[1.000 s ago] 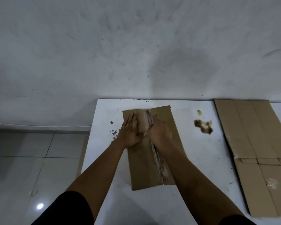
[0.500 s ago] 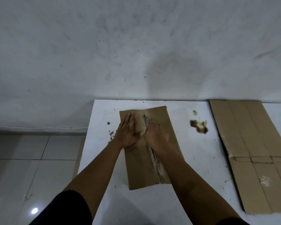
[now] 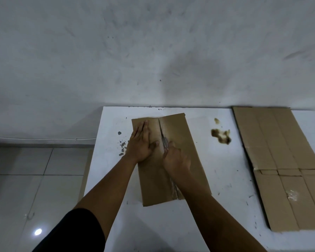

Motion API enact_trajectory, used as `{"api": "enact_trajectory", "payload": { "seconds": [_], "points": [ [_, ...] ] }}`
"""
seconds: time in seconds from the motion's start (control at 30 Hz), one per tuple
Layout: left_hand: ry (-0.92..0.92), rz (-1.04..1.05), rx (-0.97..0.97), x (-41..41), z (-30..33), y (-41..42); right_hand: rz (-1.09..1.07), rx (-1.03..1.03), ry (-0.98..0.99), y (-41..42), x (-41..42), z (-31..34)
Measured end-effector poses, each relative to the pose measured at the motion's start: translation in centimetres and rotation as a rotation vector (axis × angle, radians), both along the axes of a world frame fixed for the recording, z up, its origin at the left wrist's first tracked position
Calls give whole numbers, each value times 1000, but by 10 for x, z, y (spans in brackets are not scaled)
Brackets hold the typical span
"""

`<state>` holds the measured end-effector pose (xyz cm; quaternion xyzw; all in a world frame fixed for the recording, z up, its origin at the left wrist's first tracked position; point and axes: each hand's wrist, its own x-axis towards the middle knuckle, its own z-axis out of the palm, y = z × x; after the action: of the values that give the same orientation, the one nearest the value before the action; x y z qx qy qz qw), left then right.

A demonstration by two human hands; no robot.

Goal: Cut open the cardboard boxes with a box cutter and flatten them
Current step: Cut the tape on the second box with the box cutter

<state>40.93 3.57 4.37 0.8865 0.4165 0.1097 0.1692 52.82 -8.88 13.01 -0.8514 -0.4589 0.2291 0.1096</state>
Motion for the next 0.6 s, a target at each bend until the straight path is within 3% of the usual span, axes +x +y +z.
{"api": "enact_trajectory", "payload": {
  "seconds": [0.17,0.6],
  "points": [
    [17,26,149,4,-7,0,3,-11,25,-14,1,-4],
    [98,36,35,11,8,12,-4,-23,52,-20,0,1]
  ]
}}
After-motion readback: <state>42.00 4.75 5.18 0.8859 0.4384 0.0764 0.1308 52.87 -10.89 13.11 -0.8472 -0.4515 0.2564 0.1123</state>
